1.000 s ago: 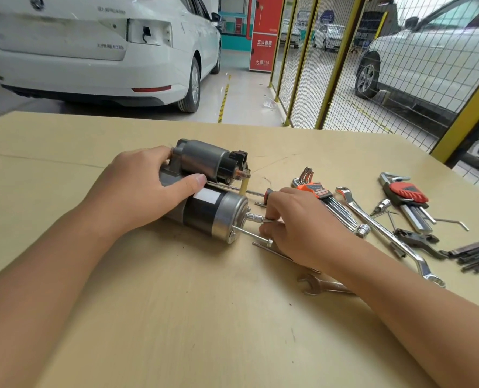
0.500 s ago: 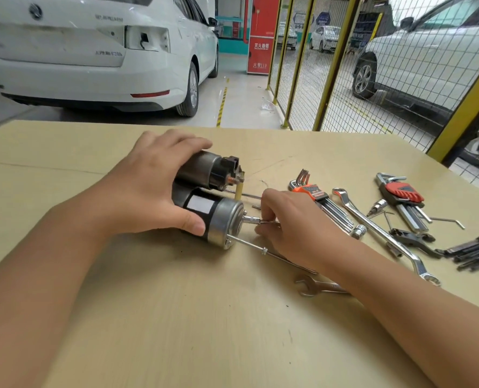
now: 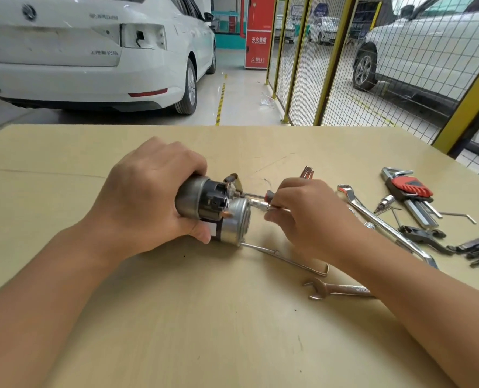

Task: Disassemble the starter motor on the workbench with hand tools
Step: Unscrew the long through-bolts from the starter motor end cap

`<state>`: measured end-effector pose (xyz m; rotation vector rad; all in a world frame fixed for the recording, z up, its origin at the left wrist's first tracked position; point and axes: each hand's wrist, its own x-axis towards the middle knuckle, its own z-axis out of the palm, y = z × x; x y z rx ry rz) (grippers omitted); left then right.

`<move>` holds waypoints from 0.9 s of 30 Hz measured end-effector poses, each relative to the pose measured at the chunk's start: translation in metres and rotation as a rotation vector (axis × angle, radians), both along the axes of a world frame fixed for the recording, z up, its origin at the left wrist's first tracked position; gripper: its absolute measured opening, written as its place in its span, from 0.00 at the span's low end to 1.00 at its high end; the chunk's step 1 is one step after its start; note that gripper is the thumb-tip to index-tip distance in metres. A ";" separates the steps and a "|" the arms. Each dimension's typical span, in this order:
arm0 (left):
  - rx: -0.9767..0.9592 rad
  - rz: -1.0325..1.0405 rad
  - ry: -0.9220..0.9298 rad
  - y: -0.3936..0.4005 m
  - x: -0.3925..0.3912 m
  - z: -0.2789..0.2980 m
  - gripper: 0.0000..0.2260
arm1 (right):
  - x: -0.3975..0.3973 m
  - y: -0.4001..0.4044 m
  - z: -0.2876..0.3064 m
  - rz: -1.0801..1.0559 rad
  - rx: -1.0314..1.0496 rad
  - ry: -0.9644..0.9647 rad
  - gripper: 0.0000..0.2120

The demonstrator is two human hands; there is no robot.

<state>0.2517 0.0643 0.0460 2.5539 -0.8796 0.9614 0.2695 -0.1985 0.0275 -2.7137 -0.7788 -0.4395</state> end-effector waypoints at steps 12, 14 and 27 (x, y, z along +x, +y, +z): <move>0.005 -0.051 0.136 0.000 0.007 0.002 0.27 | -0.001 -0.002 0.001 -0.039 -0.110 0.040 0.14; 0.021 -0.067 0.104 0.000 0.008 0.001 0.28 | -0.003 -0.001 0.004 -0.063 -0.120 0.013 0.10; -0.066 -0.118 0.154 -0.002 0.000 0.001 0.28 | -0.016 -0.007 0.003 0.051 -0.142 0.161 0.14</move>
